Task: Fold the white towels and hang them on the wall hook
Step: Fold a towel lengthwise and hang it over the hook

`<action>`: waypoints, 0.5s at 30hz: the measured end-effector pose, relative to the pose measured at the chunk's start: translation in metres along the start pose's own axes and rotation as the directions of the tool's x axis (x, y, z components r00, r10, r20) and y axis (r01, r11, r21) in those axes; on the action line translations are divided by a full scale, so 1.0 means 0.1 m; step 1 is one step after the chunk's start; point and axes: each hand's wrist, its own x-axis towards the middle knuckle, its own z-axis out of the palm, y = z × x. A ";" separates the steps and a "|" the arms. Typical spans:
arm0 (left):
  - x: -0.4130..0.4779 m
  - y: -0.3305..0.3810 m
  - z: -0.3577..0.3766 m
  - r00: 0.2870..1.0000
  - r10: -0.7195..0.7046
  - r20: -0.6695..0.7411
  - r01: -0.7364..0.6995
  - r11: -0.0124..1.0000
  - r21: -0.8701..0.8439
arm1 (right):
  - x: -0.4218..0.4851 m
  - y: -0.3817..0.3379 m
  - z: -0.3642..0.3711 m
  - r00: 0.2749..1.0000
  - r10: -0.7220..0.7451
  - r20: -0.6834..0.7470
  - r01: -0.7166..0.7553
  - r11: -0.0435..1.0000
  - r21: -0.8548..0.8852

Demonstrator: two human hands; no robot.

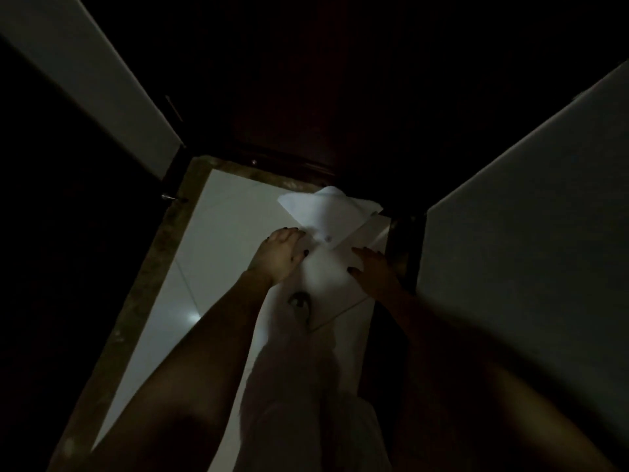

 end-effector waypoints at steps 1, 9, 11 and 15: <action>0.25 -0.17 0.22 1.000 -0.001 0.005 0.001 1.000 -0.006 | 0.30 0.10 0.15 1.000 0.012 -0.022 -0.011 0.999 0.049; 2.01 -1.35 1.79 0.999 0.053 0.008 -0.053 0.999 0.003 | 2.43 0.79 1.31 0.986 -0.034 -0.162 0.059 0.987 0.148; 2.35 -1.54 2.09 0.999 0.049 -0.023 -0.049 0.998 -0.027 | 2.78 0.92 1.59 0.975 -0.065 -0.213 0.103 0.980 0.173; 2.92 -1.88 2.50 0.993 0.113 -0.041 -0.111 0.993 0.043 | 3.30 1.10 2.06 0.960 -0.132 -0.245 0.168 0.977 0.132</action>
